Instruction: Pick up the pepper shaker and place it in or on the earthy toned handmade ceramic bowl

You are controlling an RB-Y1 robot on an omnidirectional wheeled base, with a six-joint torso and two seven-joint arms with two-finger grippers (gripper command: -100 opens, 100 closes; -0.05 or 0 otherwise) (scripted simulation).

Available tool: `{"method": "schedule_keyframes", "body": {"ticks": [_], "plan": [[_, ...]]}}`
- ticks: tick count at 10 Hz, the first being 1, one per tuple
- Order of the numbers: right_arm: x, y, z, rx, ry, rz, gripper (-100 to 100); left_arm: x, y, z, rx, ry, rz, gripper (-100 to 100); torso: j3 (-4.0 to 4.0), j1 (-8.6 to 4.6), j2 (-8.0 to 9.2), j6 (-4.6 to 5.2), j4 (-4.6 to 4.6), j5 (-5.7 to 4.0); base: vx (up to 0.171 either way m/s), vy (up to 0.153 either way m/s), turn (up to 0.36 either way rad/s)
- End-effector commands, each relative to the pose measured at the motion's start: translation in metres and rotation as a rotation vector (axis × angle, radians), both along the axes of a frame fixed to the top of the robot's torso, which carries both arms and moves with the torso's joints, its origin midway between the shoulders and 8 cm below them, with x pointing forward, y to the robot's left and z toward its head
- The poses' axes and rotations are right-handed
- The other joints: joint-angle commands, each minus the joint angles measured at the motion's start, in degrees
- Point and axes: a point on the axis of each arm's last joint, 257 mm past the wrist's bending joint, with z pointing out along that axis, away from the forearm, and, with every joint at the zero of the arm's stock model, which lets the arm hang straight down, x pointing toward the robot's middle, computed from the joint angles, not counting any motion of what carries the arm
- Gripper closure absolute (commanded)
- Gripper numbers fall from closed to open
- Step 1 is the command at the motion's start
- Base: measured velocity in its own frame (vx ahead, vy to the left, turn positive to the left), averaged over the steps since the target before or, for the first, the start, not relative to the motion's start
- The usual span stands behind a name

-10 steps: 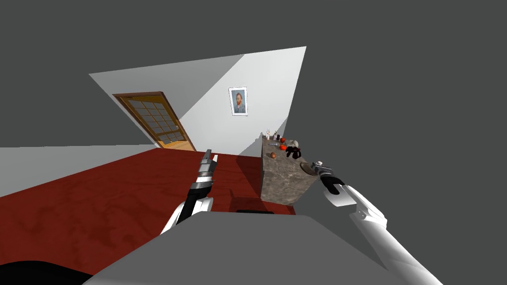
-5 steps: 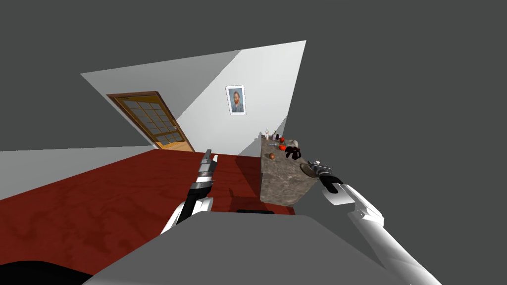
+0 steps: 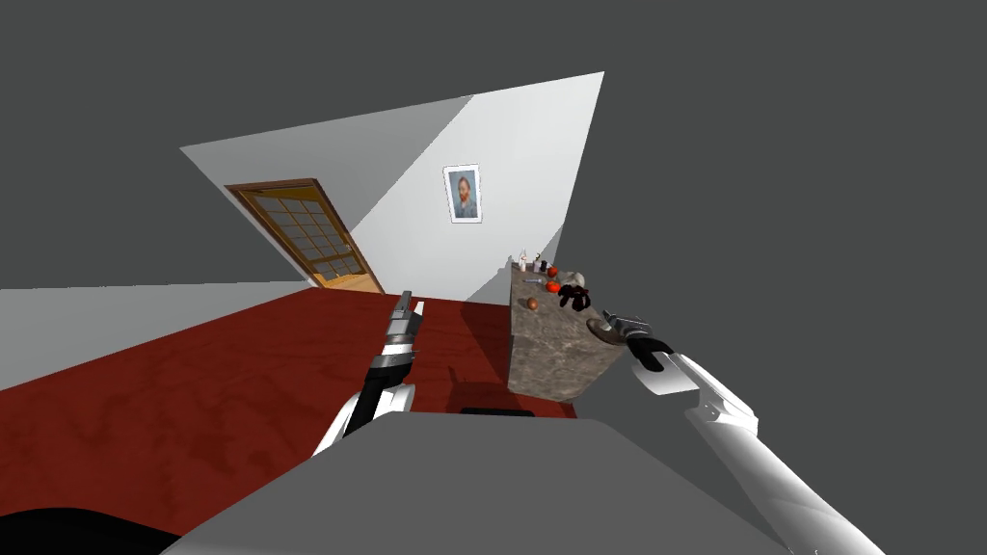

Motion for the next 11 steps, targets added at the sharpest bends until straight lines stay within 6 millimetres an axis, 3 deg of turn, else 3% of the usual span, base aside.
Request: {"method": "schedule_keyframes", "body": {"ticks": [1, 7, 8, 9, 11], "plan": [[-0.001, -0.008, 0.010, -0.002, -0.001, -0.016, -100, 0.000, 0.000, 0.000, 0.000, 0.000, 0.000, 0, 0.00, 0.00, 0.00, 0.00, 0.00, 0.00, -0.066, 0.034, 0.077], [0.002, -0.038, 0.053, -0.013, -0.006, -0.062, -100, 0.000, 0.000, 0.000, 0.000, 0.000, 0.000, 0, 0.01, 0.00, 0.02, 0.01, 0.01, 0.00, -0.056, 0.024, 0.085], [0.003, -0.033, 0.049, -0.013, -0.006, -0.056, -100, 0.000, 0.000, 0.000, 0.000, 0.000, 0.000, 0, 0.01, -0.01, 0.01, 0.01, 0.01, -0.01, -0.021, 0.008, 0.016], [0.003, -0.034, 0.049, -0.012, -0.005, -0.058, 0, 0.000, 0.000, 0.000, 0.000, 0.000, 0.000, 0, -0.03, -0.06, -0.07, 0.03, -0.01, -0.03, 0.000, 0.000, 0.000], [0.003, -0.034, 0.049, -0.012, -0.005, -0.058, 0, 0.000, 0.000, 0.000, 0.000, 0.000, 0.000, 0, -0.09, -0.10, -0.16, 0.03, -0.04, -0.04, 0.000, 0.000, 0.000]]}}
